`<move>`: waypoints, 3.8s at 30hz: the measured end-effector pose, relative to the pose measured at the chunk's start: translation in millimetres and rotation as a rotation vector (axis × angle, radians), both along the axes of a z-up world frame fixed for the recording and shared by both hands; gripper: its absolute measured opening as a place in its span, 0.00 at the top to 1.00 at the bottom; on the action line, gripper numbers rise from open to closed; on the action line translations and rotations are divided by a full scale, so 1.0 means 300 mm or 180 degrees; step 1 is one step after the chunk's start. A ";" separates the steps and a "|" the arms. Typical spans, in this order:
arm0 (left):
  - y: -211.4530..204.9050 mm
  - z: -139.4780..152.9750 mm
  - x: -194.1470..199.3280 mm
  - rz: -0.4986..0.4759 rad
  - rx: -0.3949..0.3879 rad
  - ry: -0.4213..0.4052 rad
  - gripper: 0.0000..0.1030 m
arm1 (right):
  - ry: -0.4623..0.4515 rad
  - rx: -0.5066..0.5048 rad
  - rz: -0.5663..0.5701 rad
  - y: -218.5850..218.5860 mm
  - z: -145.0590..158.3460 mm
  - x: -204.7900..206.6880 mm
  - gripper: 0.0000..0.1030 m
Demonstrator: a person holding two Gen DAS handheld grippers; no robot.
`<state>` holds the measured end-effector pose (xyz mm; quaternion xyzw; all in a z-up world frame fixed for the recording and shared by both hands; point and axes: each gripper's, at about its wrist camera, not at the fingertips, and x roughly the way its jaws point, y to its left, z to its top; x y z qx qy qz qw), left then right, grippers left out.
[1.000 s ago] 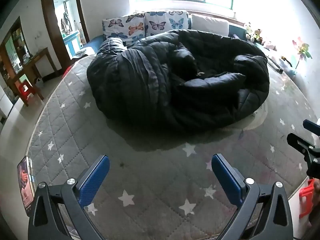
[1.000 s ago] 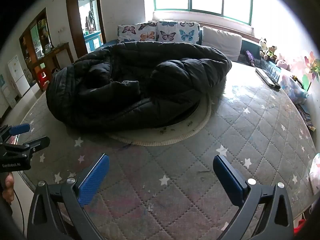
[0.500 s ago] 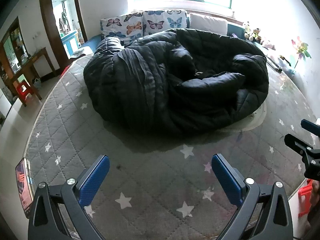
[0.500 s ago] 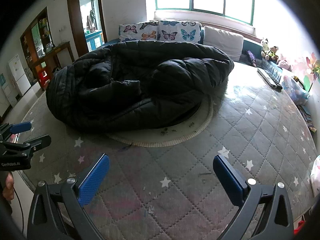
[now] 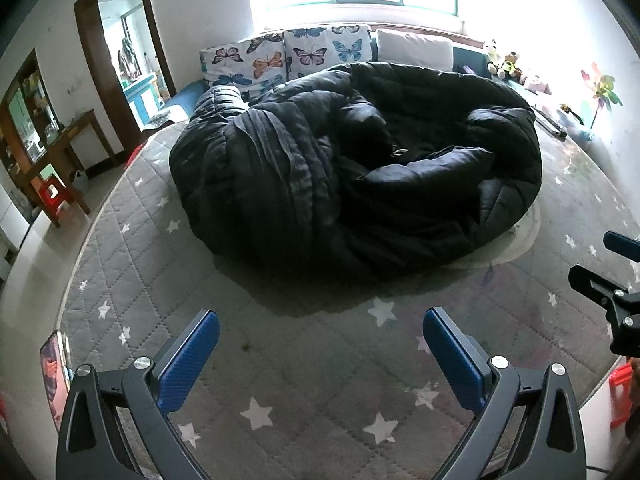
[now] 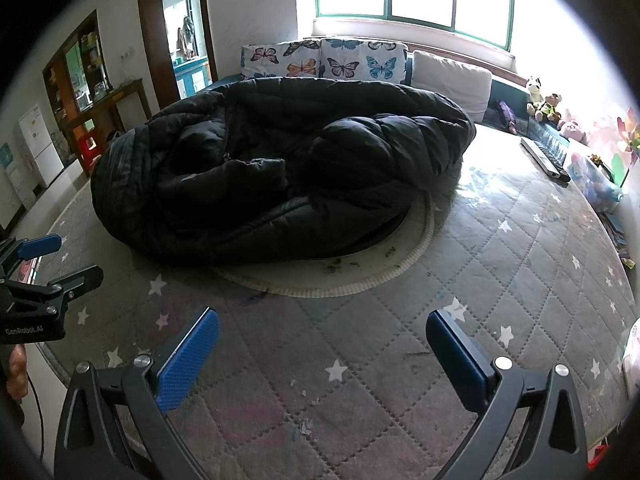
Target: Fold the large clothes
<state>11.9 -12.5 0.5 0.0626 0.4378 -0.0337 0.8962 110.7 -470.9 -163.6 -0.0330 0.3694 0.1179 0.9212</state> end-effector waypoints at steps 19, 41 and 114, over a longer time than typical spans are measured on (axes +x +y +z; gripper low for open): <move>0.004 -0.002 0.024 -0.0046 0.0010 0.0017 0.00 | 0.0016 0.0000 0.0014 0.006 -0.004 0.013 0.00; 0.009 0.015 0.011 -0.0084 0.0016 -0.0009 0.00 | -0.0060 -0.0055 0.0074 0.029 0.018 0.004 0.00; 0.212 0.095 0.353 -0.0940 -0.0434 0.0143 0.47 | 0.0167 -0.0044 0.0905 0.142 0.145 0.163 0.89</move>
